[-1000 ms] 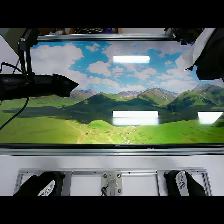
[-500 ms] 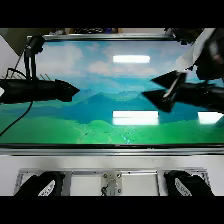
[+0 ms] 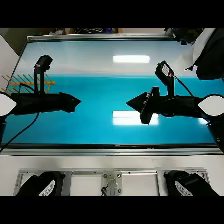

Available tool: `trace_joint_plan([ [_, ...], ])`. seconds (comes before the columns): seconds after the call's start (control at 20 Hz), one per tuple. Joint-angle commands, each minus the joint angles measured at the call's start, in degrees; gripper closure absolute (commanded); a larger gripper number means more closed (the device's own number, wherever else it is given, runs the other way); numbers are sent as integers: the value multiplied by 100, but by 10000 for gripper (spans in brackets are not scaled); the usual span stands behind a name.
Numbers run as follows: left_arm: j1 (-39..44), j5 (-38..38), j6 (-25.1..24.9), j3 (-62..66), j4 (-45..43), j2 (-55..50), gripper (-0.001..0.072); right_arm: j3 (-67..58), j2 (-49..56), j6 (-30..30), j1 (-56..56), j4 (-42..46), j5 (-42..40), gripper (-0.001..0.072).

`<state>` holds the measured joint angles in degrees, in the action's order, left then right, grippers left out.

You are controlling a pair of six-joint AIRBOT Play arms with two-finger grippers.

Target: Fold the clothes and pants, and hang the long-sleeved shirts on hangers.

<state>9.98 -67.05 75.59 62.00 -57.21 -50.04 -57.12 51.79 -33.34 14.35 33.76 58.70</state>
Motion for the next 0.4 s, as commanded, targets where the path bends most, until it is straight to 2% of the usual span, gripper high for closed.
trace_joint_plan([
  [0.0,4,61,0,-299,-7,245,692,15,13,-11,48,9,-17,695],
  [0.35,4,129,0,-811,-9,822,692,15,13,-13,46,9,-20,695],
])
